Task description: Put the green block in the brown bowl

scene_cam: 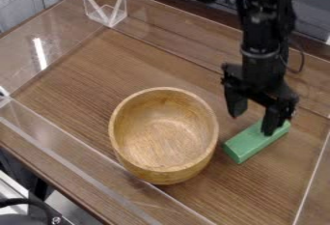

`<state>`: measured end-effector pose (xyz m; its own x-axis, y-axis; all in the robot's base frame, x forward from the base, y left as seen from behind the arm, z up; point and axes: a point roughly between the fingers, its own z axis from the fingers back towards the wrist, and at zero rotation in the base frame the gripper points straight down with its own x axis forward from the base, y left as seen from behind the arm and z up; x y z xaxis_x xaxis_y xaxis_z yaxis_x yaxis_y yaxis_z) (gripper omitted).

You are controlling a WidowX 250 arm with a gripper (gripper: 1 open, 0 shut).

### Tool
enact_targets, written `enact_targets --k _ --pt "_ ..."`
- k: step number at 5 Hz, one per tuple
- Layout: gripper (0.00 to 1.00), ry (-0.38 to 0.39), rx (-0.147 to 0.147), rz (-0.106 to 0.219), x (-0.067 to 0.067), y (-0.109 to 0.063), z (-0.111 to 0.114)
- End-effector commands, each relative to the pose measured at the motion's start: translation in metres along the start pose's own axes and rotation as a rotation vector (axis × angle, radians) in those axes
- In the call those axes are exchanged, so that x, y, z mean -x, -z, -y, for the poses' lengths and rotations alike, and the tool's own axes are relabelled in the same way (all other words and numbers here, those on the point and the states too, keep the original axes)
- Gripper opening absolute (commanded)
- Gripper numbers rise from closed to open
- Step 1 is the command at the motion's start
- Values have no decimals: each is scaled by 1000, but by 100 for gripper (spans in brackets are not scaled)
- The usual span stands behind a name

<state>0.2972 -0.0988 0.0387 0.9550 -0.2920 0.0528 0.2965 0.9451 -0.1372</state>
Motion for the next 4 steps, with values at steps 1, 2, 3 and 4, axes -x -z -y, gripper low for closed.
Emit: enact_targets --k 1,2,3,4 --pt "100 22 -3 46 -7 2 4" --pt "100 19 -5 47 -7 8 4" --pt "0 13 -5 47 -7 11 4" --pt "0 -10 1 42 -5 -5 4"
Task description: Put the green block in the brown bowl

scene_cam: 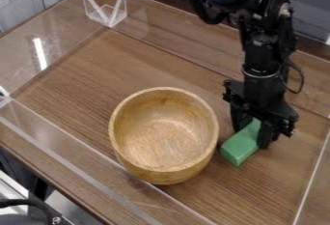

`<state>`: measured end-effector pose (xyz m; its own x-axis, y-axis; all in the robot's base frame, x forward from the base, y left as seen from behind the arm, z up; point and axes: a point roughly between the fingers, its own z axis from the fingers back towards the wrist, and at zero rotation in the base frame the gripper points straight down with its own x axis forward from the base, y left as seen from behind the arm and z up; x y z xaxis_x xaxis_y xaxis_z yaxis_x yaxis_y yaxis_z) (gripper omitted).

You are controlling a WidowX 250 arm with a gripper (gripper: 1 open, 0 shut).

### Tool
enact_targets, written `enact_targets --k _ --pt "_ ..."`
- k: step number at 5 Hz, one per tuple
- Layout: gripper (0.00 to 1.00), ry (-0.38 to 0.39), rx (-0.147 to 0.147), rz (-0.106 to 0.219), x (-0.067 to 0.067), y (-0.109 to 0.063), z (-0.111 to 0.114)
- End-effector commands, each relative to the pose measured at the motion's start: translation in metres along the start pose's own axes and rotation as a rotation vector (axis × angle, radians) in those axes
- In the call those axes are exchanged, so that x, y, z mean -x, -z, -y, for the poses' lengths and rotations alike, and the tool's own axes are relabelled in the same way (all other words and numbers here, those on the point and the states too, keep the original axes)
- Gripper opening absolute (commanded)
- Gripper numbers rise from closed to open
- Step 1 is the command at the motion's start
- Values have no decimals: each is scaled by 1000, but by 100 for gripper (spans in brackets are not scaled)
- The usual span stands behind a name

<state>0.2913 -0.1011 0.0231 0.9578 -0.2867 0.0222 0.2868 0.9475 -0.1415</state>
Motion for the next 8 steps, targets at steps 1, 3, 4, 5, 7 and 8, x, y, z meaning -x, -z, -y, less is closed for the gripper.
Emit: enact_targets --k 1,3,4,5,7,8 --pt "0 -22 5 66 -8 -40 1" --pt "0 -115 5 133 -4 -121 -16" --pt "0 -183 -19 174 4 -174 -54" --pt "0 -181 -23 190 13 -174 -57" --pt "0 -129 -25 202 25 -156 -27" --pt "0 -122 -31 185 40 -149 -27"
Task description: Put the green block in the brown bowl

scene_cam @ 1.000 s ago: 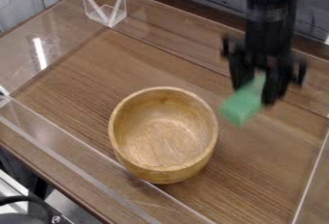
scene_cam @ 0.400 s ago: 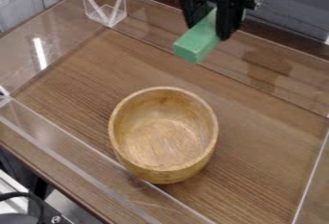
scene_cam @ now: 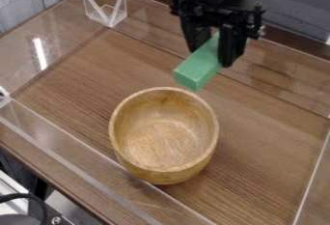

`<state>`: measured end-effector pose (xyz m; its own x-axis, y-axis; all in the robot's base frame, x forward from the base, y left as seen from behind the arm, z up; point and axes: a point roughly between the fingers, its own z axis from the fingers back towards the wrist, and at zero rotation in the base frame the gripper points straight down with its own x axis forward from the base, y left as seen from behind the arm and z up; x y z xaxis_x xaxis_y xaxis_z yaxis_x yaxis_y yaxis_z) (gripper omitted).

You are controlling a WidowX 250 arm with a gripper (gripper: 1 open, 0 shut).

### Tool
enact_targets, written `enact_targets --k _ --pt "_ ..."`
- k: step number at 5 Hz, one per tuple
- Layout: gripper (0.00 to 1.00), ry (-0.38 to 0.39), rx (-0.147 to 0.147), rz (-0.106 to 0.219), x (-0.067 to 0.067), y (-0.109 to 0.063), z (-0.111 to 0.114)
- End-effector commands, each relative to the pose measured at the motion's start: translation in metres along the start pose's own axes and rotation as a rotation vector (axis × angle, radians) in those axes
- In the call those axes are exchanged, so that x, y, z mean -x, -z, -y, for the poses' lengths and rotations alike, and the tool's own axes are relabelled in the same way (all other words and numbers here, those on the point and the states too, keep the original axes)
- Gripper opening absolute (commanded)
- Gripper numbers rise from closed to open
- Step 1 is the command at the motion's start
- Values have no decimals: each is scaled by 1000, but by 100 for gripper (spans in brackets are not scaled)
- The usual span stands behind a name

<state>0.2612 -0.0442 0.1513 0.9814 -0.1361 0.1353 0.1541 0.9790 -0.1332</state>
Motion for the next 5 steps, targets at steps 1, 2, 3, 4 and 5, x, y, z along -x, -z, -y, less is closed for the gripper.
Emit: enact_targets --k 1,2,3,4,5 --pt "0 16 -14 42 7 -7 -1" --pt "0 8 -20 35 17 -2 -2" --pt "0 1 -27 32 22 4 -6" --pt "0 -5 -32 31 23 9 -10" --pt "0 -11 -35 29 24 14 -14"
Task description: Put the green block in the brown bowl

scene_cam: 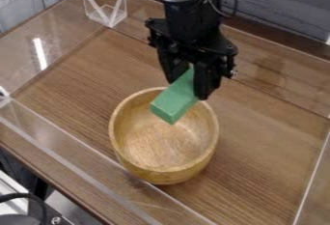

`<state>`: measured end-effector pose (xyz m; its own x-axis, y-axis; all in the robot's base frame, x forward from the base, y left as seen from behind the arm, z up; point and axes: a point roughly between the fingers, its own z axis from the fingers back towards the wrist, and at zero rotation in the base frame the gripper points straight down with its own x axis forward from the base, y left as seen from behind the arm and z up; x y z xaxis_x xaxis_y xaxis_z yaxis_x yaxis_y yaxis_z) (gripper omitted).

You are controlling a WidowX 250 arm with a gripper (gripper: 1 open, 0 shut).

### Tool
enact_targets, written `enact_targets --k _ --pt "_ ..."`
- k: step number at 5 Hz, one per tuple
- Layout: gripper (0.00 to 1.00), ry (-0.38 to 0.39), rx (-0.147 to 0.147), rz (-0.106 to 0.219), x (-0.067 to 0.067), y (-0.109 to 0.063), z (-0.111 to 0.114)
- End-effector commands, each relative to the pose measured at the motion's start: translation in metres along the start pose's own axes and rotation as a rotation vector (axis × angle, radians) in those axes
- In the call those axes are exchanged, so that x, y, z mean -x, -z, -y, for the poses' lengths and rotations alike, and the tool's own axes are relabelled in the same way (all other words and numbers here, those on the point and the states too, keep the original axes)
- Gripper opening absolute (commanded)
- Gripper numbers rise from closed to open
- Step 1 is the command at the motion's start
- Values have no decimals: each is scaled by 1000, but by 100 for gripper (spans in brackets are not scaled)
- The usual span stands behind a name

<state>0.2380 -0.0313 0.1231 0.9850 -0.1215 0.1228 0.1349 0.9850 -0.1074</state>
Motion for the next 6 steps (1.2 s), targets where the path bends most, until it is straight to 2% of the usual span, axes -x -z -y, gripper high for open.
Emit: enact_targets --k 1,5,6 --pt "0 1 -9 38 -4 -2 -4" --pt "0 -12 -8 28 -1 22 -8" --pt "100 -13 -6 27 0 23 -10"
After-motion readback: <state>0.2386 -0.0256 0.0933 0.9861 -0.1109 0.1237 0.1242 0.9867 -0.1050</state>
